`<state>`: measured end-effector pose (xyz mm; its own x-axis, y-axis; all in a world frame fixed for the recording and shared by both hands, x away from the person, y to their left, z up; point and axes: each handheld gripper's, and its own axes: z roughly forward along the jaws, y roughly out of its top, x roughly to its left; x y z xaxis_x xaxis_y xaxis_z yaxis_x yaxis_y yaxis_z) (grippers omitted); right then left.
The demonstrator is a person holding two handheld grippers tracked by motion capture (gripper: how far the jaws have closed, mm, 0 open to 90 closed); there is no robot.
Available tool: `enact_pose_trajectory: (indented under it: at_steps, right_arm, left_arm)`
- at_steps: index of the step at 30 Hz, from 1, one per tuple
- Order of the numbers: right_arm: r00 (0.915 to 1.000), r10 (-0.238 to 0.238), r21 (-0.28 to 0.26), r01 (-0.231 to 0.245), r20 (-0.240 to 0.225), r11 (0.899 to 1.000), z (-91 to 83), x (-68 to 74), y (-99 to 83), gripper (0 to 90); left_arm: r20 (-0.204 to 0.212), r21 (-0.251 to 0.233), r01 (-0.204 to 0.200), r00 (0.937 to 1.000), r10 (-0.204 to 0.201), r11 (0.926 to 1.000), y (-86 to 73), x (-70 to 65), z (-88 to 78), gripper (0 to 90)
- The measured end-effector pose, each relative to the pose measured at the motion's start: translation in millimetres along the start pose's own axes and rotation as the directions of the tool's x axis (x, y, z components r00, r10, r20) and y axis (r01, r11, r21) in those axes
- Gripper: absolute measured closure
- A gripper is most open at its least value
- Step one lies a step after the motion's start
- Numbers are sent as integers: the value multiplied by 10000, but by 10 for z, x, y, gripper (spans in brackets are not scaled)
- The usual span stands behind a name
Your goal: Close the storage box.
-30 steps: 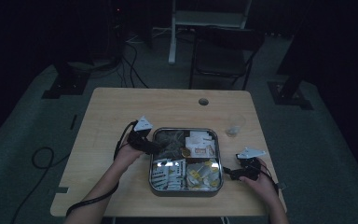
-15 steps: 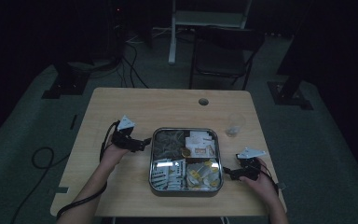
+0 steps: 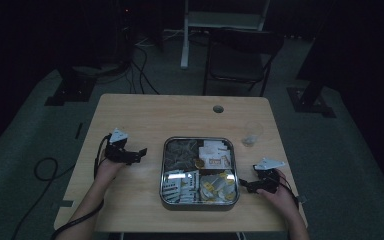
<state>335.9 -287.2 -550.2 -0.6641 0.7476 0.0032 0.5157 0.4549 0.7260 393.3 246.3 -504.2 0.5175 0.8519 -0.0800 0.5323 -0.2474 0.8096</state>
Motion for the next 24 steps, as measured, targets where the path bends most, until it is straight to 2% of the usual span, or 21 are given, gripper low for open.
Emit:
enact_pose_trajectory:
  at_steps: [11, 13, 17, 22, 24]
  right_arm:
    - [10000, -3, 1, 3, 0, 10000, 0, 0, 0, 128]
    - [10000, -2, 0, 2, 1, 10000, 0, 0, 0, 128]
    - [10000, -2, 0, 2, 0, 10000, 0, 0, 0, 128]
    - [10000, 9, 6, -9, 1, 10000, 0, 1, 0, 128]
    - [10000, 8, 6, -8, 3, 10000, 0, 1, 0, 128]
  left_arm:
    - [-534, 465, 319, 9981, -294, 9984, -326, 154, -116, 4]
    - [-645, 449, 514, 9967, -485, 9977, -381, 169, -151, 4]
    - [-891, 488, 609, 9944, -564, 9969, -456, 171, -216, 3]
    - [-1308, 538, 524, 9904, -450, 9972, -543, 161, -316, 3]
    - [-1374, 507, 628, 9890, -553, 9967, -569, 166, -351, 4]
